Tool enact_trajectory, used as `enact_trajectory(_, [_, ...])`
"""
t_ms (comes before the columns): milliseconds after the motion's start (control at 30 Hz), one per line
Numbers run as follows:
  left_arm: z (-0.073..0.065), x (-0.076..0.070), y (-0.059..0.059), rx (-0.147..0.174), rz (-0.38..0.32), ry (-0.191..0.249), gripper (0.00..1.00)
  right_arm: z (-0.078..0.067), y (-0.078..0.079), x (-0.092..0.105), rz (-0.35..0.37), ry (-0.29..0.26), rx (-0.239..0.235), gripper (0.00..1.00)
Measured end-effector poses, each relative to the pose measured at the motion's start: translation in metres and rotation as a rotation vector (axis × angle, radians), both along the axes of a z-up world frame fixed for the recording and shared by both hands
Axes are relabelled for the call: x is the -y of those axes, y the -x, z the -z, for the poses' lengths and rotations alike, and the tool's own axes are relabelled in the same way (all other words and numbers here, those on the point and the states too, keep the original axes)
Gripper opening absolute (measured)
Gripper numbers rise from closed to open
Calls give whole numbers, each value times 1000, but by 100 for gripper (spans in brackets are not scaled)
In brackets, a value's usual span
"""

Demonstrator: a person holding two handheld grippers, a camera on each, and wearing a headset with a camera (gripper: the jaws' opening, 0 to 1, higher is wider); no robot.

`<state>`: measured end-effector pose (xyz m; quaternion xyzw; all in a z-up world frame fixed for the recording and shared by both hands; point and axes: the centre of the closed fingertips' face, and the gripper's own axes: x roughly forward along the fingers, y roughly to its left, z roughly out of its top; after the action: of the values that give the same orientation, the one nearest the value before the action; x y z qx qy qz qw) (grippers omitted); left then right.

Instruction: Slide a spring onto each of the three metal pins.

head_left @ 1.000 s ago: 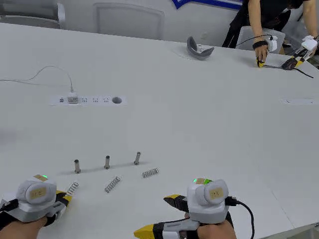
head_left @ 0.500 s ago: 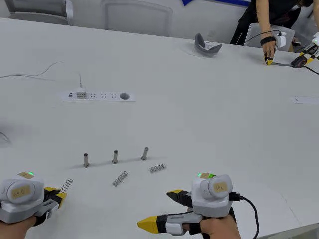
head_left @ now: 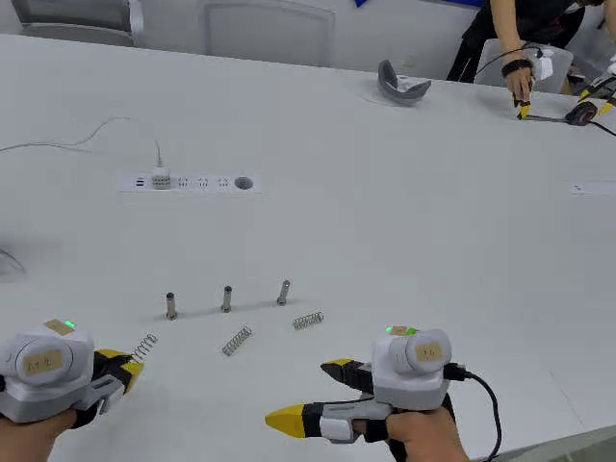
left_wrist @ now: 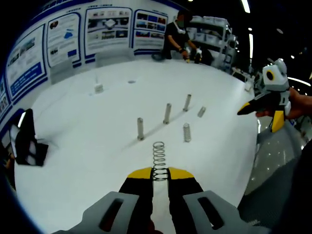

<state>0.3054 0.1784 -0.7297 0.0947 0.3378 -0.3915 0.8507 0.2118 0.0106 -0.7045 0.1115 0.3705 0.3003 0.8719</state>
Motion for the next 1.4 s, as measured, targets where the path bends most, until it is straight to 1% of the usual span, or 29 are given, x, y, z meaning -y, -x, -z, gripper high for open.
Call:
enact_trajectory(100, [-3,6,2,5,23,1,10,-2,-2,0,2,-8,6,81])
enact_trajectory(167, [-2,10,3,6,39,5,10,-3,-4,-1,2,-14,8,81])
enact_trajectory(267, [-8,19,7,11,69,12,10,-4,-8,0,2,-16,11,81])
enact_trajectory(367, [-11,29,7,22,104,20,10,-7,-12,-2,-1,-26,17,80])
enact_trajectory(400, [-15,33,9,26,116,24,10,-9,-14,-4,-4,-33,20,80])
enact_trajectory(433, [-17,37,10,30,125,26,10,-11,-16,-5,-5,-43,21,79])
enact_trajectory(467, [-20,41,10,35,135,32,10,-14,-18,-8,-5,-69,19,78])
enact_trajectory(567, [-26,52,12,49,164,47,10,-21,-24,-11,4,-103,32,76])
enact_trajectory(767, [-41,74,27,71,239,53,10,-31,-35,-15,18,-155,49,73])
enact_trajectory(867, [-45,84,35,78,275,58,10,-40,-40,-20,22,-214,56,67])
enact_trajectory(967, [-49,92,42,84,301,61,10,-46,-45,-22,33,-247,63,63])
enact_trajectory(1067, [-55,100,48,92,327,67,10,-49,-49,-25,34,-276,62,58])
enact_trajectory(1133, [-59,105,50,105,345,66,10,-51,-50,-29,30,-302,56,54])
enact_trajectory(1233, [-65,112,50,114,358,75,10,-55,-50,-34,25,-350,37,49])
enact_trajectory(1400, [-75,119,48,131,361,94,10,-61,-57,-34,43,-398,33,41])
